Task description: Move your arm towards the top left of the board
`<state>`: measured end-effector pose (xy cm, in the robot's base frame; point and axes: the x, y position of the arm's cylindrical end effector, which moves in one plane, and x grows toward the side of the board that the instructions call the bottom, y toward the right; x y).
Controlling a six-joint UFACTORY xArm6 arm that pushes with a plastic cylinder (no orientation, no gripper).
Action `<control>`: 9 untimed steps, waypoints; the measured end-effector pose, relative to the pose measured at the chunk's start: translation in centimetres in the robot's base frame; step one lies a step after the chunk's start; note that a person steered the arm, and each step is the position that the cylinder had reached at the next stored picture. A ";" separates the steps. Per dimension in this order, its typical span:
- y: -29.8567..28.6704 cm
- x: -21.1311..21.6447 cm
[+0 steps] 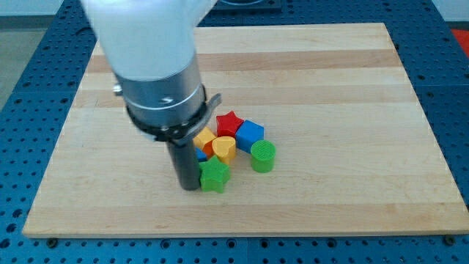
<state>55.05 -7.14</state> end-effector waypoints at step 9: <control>-10.1 -2.3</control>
<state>52.77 -17.21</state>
